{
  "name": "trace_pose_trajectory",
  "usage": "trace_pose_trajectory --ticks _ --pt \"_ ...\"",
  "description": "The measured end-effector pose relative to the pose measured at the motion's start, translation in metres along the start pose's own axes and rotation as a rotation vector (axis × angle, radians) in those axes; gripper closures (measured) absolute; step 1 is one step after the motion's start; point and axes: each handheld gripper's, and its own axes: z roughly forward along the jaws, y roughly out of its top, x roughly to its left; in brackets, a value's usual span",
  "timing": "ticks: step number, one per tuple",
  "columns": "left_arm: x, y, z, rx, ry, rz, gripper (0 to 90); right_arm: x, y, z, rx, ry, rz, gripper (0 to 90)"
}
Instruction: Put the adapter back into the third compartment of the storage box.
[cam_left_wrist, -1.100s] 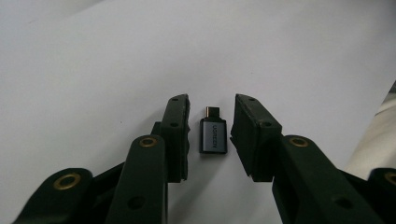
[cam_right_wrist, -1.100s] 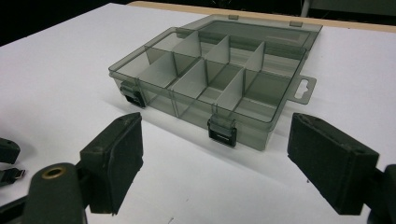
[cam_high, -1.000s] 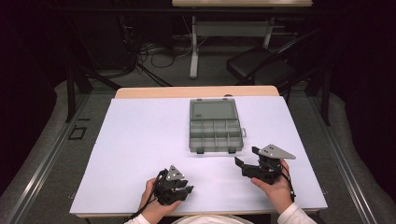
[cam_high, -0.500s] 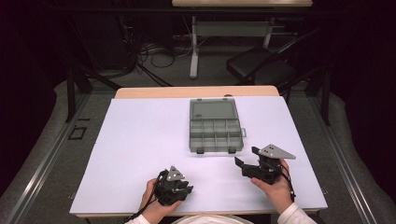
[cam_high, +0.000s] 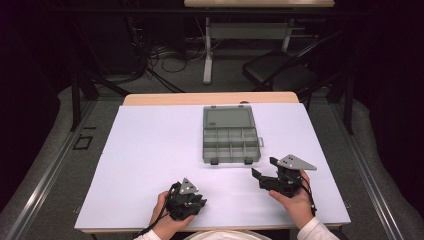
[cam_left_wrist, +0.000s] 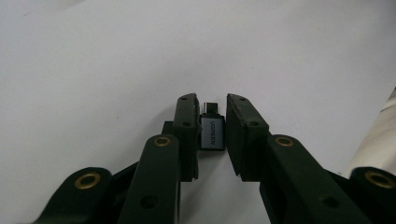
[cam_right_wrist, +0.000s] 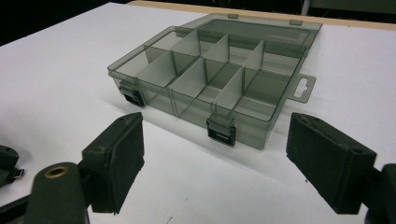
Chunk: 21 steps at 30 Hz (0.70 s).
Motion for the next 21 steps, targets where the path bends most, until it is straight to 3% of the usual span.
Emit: trace_pose_trajectory --ticks 21 --pt "-0.0002 0.0002 0.0 -0.002 0.005 0.003 76.7 -0.0017 -0.0002 0.0001 0.0 -0.007 0.007 19.9"
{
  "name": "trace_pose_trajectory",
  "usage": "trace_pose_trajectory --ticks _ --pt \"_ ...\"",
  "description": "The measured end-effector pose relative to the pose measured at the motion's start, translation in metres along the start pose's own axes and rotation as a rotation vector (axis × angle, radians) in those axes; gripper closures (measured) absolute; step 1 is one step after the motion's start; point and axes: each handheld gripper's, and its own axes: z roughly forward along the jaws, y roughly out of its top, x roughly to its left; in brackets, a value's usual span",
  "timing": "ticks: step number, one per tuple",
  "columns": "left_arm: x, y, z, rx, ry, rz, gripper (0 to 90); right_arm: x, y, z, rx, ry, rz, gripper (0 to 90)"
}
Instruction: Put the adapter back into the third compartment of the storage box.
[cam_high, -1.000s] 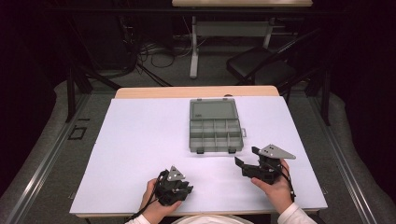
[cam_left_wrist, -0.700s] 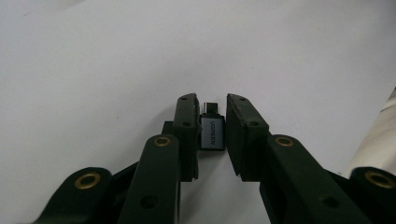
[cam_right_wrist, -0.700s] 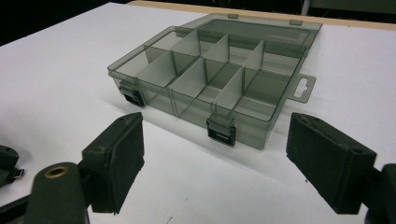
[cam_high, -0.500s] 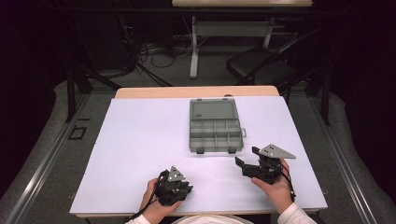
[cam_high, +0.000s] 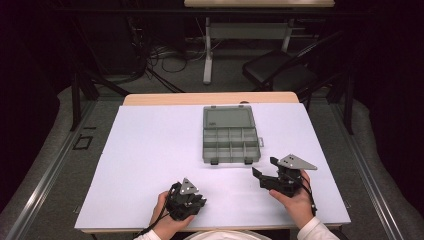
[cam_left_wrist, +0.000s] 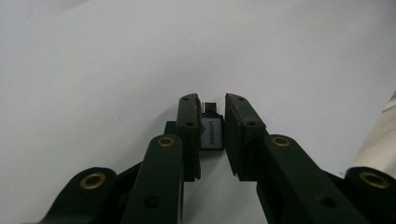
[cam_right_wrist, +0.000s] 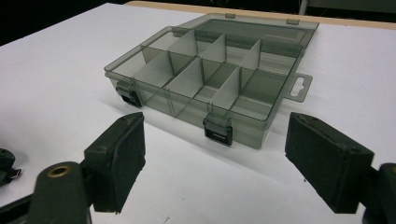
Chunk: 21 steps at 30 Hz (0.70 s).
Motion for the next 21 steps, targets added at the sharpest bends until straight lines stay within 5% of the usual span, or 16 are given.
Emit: trace_pose_trajectory --ticks 11,21 --pt "0.002 0.002 -0.003 -0.011 0.002 0.007 76.7 -0.001 0.0 0.0 -0.002 -0.008 0.002 19.9" --pt "0.01 0.004 -0.012 -0.063 0.005 -0.027 76.7 -0.002 -0.001 0.0 -0.001 -0.012 0.002 19.8"
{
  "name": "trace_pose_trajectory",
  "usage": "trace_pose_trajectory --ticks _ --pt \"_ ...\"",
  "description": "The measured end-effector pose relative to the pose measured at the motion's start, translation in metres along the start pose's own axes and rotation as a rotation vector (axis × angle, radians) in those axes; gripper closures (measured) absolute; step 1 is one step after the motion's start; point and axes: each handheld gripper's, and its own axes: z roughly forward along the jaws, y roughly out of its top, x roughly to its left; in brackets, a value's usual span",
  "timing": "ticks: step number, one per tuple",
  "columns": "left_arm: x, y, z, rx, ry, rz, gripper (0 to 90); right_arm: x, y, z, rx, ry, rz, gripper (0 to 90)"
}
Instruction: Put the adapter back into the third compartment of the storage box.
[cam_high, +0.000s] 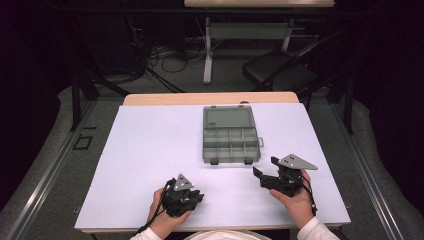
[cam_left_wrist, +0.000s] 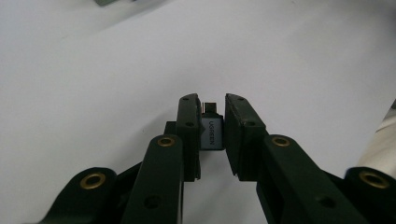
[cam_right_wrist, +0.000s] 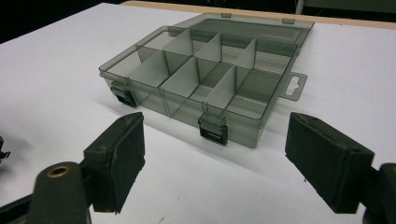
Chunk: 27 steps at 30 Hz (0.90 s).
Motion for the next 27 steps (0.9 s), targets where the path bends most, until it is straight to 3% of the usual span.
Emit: trace_pose_trajectory --ticks 18,27 --pt "0.016 0.017 -0.018 -0.117 -0.009 -0.047 76.8 -0.001 0.0 0.001 0.0 -0.008 0.008 19.7" --pt "0.023 0.035 -0.026 -0.165 -0.011 -0.043 76.8 -0.002 0.0 0.002 -0.003 -0.015 0.016 19.8"
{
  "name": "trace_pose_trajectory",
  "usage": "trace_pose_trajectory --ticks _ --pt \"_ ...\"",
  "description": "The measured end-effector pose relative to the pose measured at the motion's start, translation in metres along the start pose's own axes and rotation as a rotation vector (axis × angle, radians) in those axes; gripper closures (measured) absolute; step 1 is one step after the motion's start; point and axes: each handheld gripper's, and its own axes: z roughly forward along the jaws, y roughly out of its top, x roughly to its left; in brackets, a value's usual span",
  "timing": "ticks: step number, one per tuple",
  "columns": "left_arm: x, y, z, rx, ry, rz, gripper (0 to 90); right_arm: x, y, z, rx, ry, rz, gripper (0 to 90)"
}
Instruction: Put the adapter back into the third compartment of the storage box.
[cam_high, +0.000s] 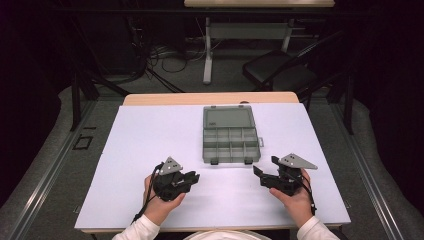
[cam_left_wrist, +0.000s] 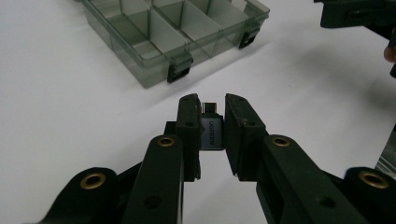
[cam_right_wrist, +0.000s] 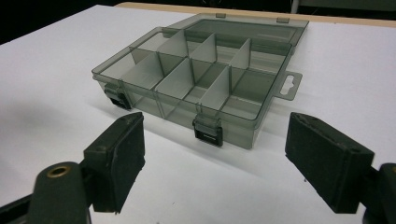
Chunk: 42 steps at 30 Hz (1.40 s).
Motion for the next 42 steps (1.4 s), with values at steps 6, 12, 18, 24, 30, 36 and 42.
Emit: trace_pose_trajectory --ticks 6,12,18,24,30,36,42 --pt "0.002 0.021 0.007 -0.019 -0.018 0.006 76.8 -0.002 0.0 -0.001 -0.005 -0.011 0.007 19.8" --pt "-0.001 0.043 0.02 -0.023 -0.044 0.043 76.8 -0.002 0.0 -0.001 -0.002 -0.009 0.01 19.8" --pt "-0.007 0.054 0.036 -0.022 -0.046 0.068 76.8 -0.003 0.0 -0.001 -0.003 -0.01 0.008 19.8" --pt "-0.006 0.067 0.05 -0.02 -0.048 0.066 76.8 -0.003 0.0 -0.001 -0.003 -0.009 0.007 19.8" --pt "-0.004 0.082 0.06 -0.03 -0.039 0.06 76.8 -0.004 0.0 -0.001 -0.004 -0.006 0.007 19.8" --pt "-0.003 0.096 0.069 -0.027 -0.009 0.072 76.8 -0.004 0.0 -0.001 0.001 -0.006 0.009 19.8" --pt "-0.002 0.109 0.078 -0.031 0.009 0.082 76.8 -0.004 0.0 0.0 -0.003 -0.008 0.007 19.8"
